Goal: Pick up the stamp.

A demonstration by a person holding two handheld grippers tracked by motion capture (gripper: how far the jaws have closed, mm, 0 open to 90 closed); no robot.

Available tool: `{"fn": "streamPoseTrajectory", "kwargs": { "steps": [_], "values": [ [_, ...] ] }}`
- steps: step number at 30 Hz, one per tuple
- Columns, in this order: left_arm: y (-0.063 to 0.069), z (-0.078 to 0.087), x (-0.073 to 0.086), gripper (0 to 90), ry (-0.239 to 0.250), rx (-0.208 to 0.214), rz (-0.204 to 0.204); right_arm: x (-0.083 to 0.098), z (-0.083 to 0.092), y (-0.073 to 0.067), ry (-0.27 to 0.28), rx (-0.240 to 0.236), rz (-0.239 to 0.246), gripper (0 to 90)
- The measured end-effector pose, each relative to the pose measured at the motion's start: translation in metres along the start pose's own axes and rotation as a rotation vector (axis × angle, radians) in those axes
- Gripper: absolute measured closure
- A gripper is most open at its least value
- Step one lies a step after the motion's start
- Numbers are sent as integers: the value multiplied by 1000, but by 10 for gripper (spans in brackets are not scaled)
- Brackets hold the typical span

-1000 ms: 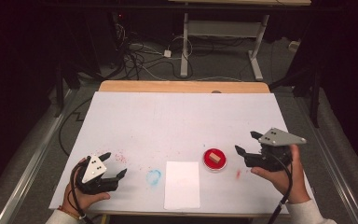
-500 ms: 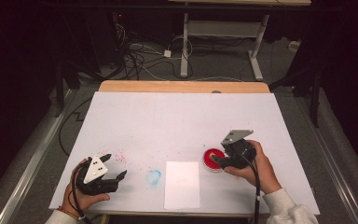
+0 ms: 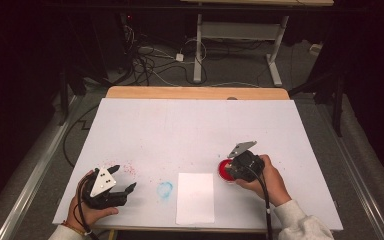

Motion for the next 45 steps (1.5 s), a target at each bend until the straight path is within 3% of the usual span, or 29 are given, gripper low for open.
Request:
{"fn": "streamPoseTrajectory", "kwargs": {
  "steps": [19, 23, 25, 28, 45],
  "values": [
    [1, -1, 0, 214, -8, -5, -6, 6, 1, 4, 19, 4, -44, 762],
    [1, -1, 0, 214, -7, -4, -6, 2, 8, 5, 53, 23, -48, 761],
    [1, -1, 0, 214, -8, -6, -7, -2, 20, 7, 103, 39, -49, 761],
    [0, -1, 1, 214, -9, -6, -8, -5, 31, 7, 134, 48, -46, 761],
    [-5, 2, 5, 210, -10, -13, 9, -12, 69, 9, 238, 79, -26, 761]
  ]
}}
Point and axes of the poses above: each handheld gripper's, and its own axes: z roughly backward along the jaws, x roughly out of its underside, y roughly to its right, the point moved 4 cm from there along -z, roughly forward along the jaws, and after that the axes turned 12 degrees about z, right-handed, at the moved point
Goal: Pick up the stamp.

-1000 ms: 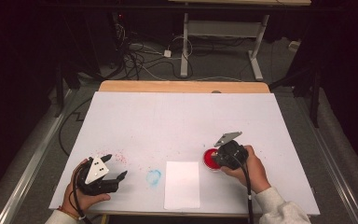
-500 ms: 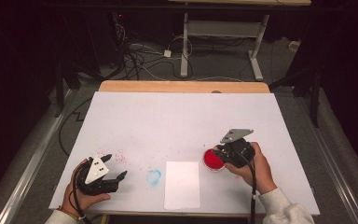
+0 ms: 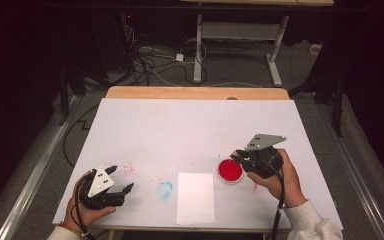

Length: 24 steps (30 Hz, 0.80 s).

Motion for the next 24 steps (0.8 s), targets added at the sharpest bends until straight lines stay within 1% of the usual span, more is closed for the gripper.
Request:
{"fn": "streamPoseTrajectory", "kwargs": {
  "steps": [5, 10, 13, 17, 21, 22, 24],
  "values": [
    [0, 1, 0, 195, 10, -4, 6, -3, 5, 0, 11, 4, 4, 761],
    [-1, 3, 1, 184, 8, -14, 4, -7, 9, -1, 21, 8, 16, 761],
    [-2, 2, 1, 169, 11, -10, 17, -9, 9, -1, 27, 7, 21, 761],
    [-2, 1, 1, 168, 5, -7, 13, -9, 10, -1, 25, 7, 25, 761],
    [0, 1, 2, 168, -7, 0, -1, -9, 12, -1, 27, 14, 23, 761],
    [1, 1, 2, 168, -1, 3, 3, -9, 13, -1, 27, 16, 24, 761],
    [1, 1, 3, 168, -4, -2, -2, -10, 14, -1, 28, 19, 27, 761]
  ]
}}
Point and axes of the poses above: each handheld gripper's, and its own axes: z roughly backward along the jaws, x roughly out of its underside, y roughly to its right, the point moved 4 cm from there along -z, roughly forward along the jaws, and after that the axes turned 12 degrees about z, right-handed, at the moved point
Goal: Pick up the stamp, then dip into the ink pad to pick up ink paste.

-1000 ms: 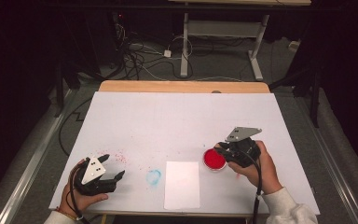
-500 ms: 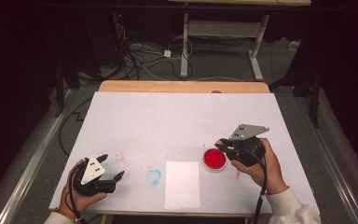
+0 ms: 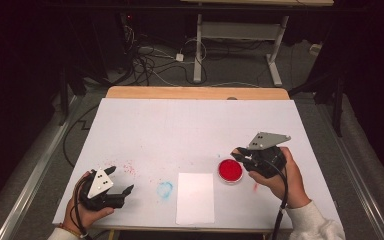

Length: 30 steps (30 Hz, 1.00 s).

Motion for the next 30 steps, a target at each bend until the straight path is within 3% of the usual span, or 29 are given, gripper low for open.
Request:
{"fn": "streamPoseTrajectory", "kwargs": {
  "steps": [19, 30],
  "values": [
    [1, -1, -2, 168, -2, -9, -2, -14, 2, 3, 13, -9, 12, 761],
    [2, 0, 0, 168, -11, -7, -11, 2, -34, -6, -102, -68, 23, 760]
  ]
}}
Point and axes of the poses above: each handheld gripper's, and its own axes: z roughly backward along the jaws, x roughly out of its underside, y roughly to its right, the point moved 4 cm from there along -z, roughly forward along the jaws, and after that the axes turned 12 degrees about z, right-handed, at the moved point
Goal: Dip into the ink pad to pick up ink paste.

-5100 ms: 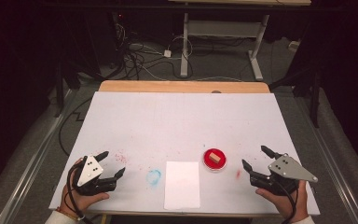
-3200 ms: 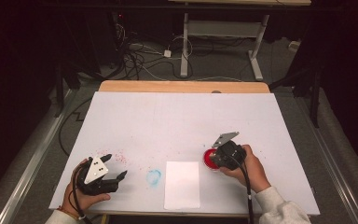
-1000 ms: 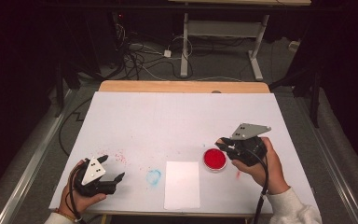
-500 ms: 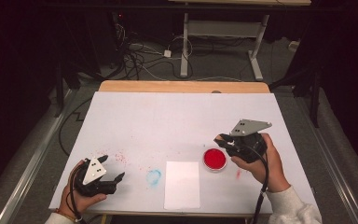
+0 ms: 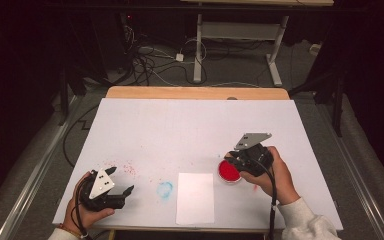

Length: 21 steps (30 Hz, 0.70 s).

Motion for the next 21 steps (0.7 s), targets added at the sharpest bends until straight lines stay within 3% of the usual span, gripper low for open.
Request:
{"fn": "streamPoseTrajectory", "kwargs": {
  "steps": [8, 18, 21],
  "values": [
    [1, 0, 0, 168, -4, 1, -5, 16, -30, -8, -101, -47, 10, 761],
    [1, -1, 0, 168, -8, 2, -14, 34, -45, -9, -174, -58, -5, 761],
    [1, -1, 0, 168, -8, 2, -10, 36, -45, -8, -155, -72, -22, 761]
  ]
}}
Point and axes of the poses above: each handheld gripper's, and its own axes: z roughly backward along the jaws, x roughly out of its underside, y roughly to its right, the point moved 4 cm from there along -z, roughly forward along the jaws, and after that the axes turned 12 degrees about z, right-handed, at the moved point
